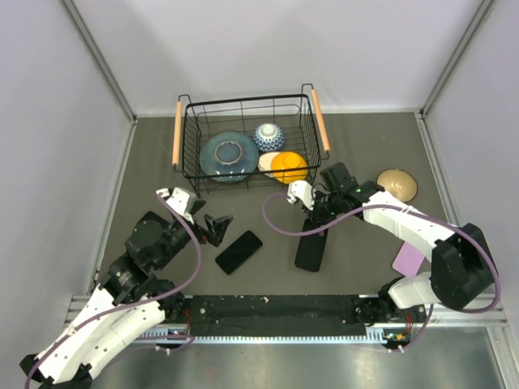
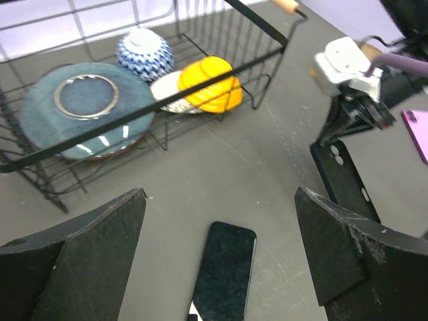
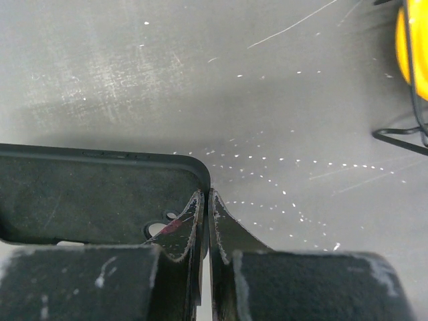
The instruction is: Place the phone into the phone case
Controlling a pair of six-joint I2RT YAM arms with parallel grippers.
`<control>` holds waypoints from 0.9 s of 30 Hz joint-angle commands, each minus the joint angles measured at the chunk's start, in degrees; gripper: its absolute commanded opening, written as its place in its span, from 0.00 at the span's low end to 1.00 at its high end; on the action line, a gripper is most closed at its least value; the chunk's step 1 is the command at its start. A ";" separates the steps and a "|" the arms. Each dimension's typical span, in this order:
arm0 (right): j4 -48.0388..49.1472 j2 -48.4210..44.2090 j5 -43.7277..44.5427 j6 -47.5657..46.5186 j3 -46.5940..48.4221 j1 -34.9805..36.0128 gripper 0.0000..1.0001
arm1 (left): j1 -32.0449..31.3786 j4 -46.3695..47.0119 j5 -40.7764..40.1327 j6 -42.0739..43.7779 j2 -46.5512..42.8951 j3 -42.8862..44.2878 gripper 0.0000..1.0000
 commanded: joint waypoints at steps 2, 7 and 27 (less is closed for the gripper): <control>3.35 3.34 -0.33 -0.15 2.40 2.03 0.00 | -0.18 7.14 11.70 3.48 1.77 -3.00 0.99; 7.31 5.01 0.55 5.48 1.44 2.12 0.05 | -0.35 7.23 12.76 -0.21 8.97 -1.95 0.91; 17.93 -14.66 7.13 35.62 -5.68 1.85 0.53 | -5.97 -3.22 3.11 16.04 30.51 5.60 0.99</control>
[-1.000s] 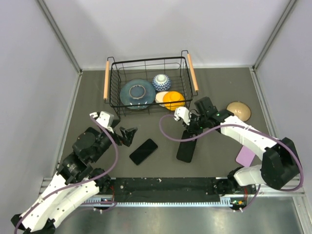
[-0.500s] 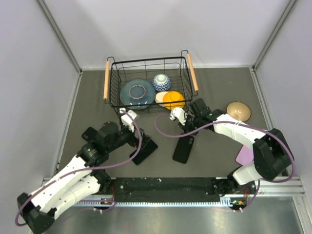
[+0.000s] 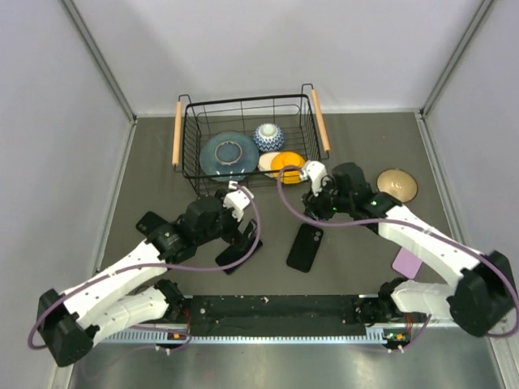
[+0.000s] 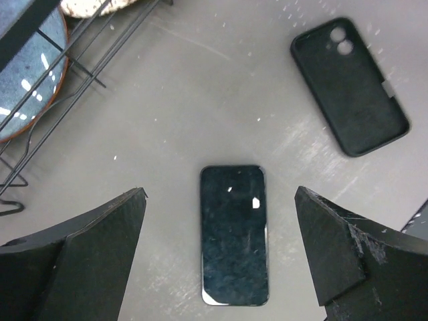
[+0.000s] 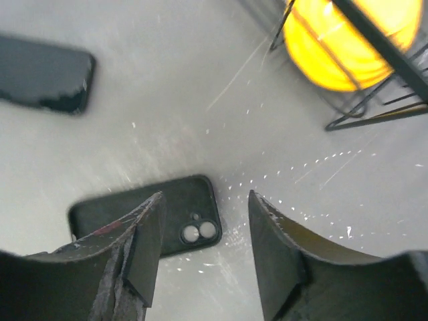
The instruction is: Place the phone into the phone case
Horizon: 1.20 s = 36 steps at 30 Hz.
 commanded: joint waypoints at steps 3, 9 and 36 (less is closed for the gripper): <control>7.94 -13.97 6.08 18.29 -4.62 0.28 0.63 | -2.05 -8.45 -7.86 5.03 8.41 6.97 0.99; 10.84 -29.44 14.86 26.30 -10.51 0.28 0.99 | -2.75 -17.75 -6.99 3.36 18.43 13.39 0.98; -2.52 -42.55 31.84 37.30 -10.08 0.37 0.99 | -6.00 -24.54 -2.33 -0.51 48.67 22.71 0.99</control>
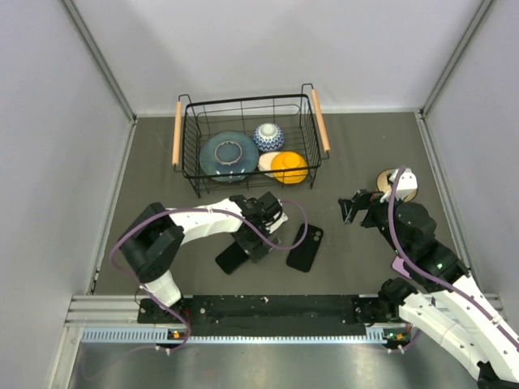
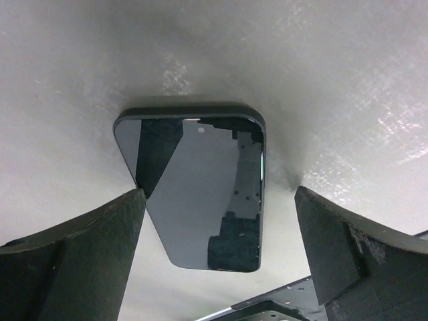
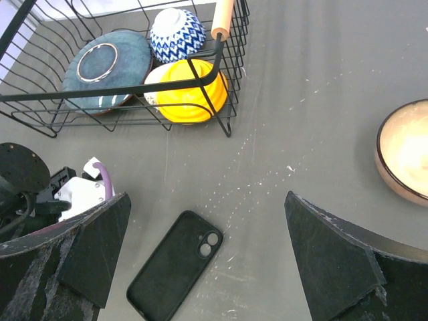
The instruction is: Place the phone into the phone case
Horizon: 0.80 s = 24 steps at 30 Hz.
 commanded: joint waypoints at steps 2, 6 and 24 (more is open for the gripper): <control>0.35 -0.13 1.35 0.99 0.65 0.28 0.99 | 0.88 0.05 2.61 1.53 2.28 2.21 0.99; -0.01 -0.21 1.26 1.26 0.74 0.28 0.99 | 2.55 0.66 5.42 2.23 1.40 1.77 0.95; -1.85 1.46 -2.34 4.51 -0.22 0.37 0.99 | 5.28 -0.04 3.40 3.37 0.08 2.12 0.99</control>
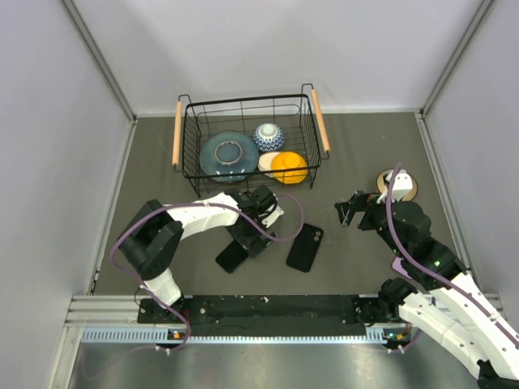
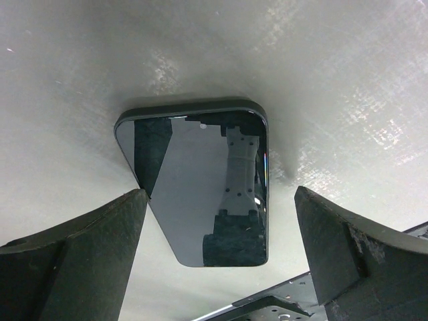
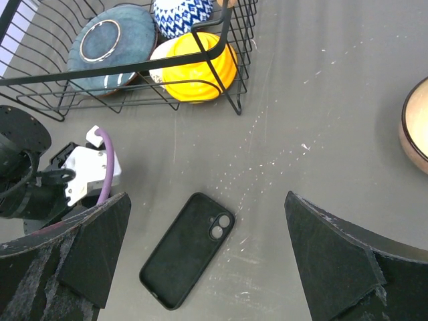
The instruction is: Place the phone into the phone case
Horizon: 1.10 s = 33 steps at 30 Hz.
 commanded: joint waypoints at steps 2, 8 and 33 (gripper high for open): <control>0.77 0.21 -0.40 0.62 -0.14 0.37 0.99 | 1.02 0.84 -0.34 1.49 -1.89 0.68 0.99; 0.77 1.62 -0.75 0.44 0.13 0.28 0.99 | 1.45 1.71 -1.66 1.67 -4.26 -0.02 0.99; 0.51 1.79 -1.45 0.71 0.13 0.37 0.99 | 3.48 1.10 1.86 1.06 -0.92 0.24 0.94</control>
